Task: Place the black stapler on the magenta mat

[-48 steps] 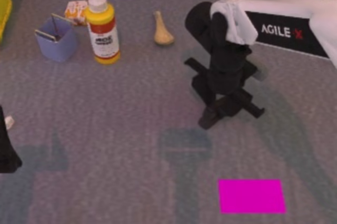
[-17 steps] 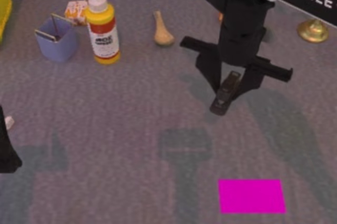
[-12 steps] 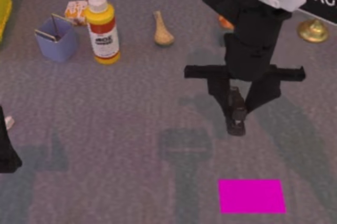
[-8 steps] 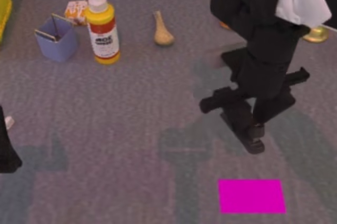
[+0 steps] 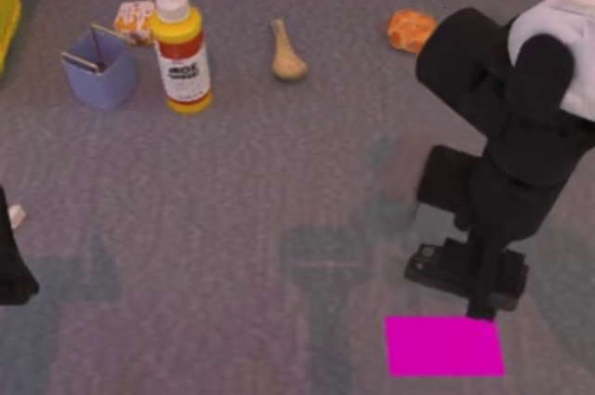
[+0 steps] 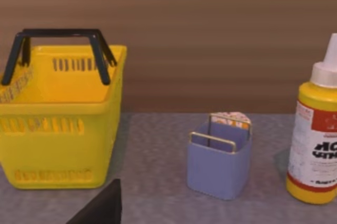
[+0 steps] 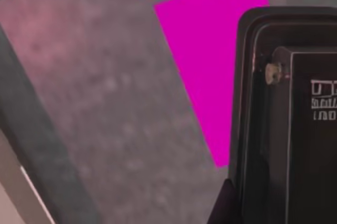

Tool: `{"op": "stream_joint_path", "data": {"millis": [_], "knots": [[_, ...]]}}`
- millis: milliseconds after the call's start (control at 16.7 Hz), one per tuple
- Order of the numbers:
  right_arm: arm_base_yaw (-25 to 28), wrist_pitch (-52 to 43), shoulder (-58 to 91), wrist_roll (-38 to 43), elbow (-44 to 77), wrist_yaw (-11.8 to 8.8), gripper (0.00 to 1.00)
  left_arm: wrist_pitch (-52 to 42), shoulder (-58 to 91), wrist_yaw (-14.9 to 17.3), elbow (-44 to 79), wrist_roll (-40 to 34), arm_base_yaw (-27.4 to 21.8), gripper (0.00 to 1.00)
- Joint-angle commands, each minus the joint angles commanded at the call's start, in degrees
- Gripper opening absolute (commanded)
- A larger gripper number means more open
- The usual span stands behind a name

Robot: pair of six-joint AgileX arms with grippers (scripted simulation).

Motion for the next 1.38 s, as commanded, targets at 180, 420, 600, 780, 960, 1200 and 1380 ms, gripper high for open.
{"op": "stream_joint_path", "data": {"millis": [180, 420, 600, 780, 960, 1200, 1380], "knots": [[0.42, 3.56, -4.08, -11.26, -5.36, 1.34, 0.0, 0.0, 0.0, 0.0, 0.0, 0.0, 0.0, 1.0], [0.7, 6.84, -7.29, -20.05, -9.55, 2.79, 0.0, 0.0, 0.0, 0.0, 0.0, 0.0, 0.0, 1.0], [0.74, 7.32, -7.7, -21.19, -10.09, 3.03, 0.0, 0.0, 0.0, 0.0, 0.0, 0.0, 0.0, 1.0], [0.47, 7.21, -7.48, -21.03, -9.94, 2.94, 0.0, 0.0, 0.0, 0.0, 0.0, 0.0, 0.0, 1.0], [0.61, 9.41, -6.43, -20.81, -11.38, 2.93, 0.0, 0.0, 0.0, 0.0, 0.0, 0.0, 0.0, 1.0], [1.26, 20.09, -2.01, -20.14, -16.9, 3.02, 0.0, 0.0, 0.0, 0.0, 0.0, 0.0, 0.0, 1.0], [1.92, 28.26, 1.45, -19.75, -21.31, 3.11, 0.0, 0.0, 0.0, 0.0, 0.0, 0.0, 0.0, 1.0]]}}
